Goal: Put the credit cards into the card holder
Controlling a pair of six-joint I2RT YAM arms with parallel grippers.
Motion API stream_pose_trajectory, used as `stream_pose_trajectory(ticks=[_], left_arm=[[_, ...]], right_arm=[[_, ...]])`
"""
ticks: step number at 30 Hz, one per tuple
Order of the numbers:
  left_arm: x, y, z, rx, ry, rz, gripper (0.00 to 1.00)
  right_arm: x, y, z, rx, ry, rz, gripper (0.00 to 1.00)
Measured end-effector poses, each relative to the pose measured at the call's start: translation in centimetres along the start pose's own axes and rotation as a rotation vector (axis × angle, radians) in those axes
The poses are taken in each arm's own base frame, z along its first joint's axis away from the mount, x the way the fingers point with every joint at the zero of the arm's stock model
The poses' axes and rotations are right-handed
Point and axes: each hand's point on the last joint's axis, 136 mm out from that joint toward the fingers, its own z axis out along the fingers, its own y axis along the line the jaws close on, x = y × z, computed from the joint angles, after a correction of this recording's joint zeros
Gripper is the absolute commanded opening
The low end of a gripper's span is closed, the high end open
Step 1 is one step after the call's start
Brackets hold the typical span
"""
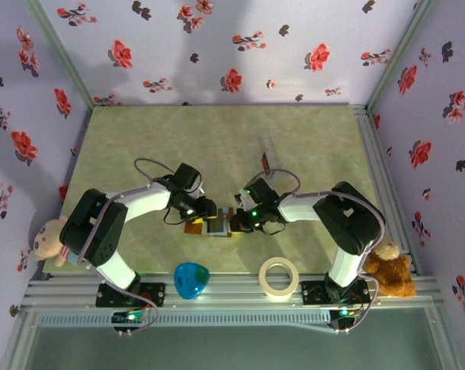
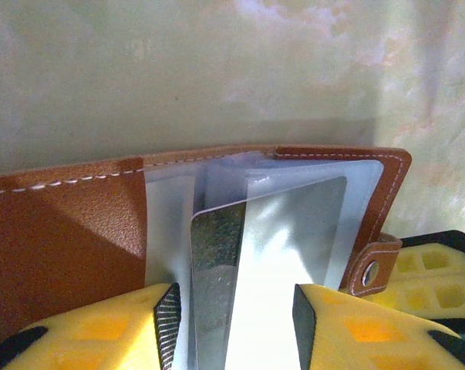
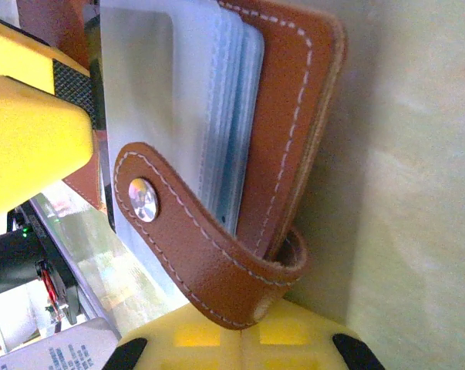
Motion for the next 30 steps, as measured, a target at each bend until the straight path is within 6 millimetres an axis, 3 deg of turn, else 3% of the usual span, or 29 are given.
stream_pose_trajectory(ticks=[10,22,25,30], left_arm=[[-0.8,-1.2,0.0,0.065,-0.023,0.021,0.39],[-0.7,-1.7,0.7,0.09,-0.022,0.014,0.39],[-0.7,-1.7,0.8,0.094,-0.026,0.003,0.38],[-0.8,-0.9,1.0,0.093,-0.031,-0.033,0.21]], right_arm=[[0.0,0.0,0.0,-0.001,0.001,0.0,0.0],[0.0,0.0,0.1,-0.003,0.002,0.0,0.0],[0.0,0.0,0.1,-0.003,0.002,0.001,0.17],[0.1,0.7,0.0,-0.02,-0.002,-0.021,0.29]])
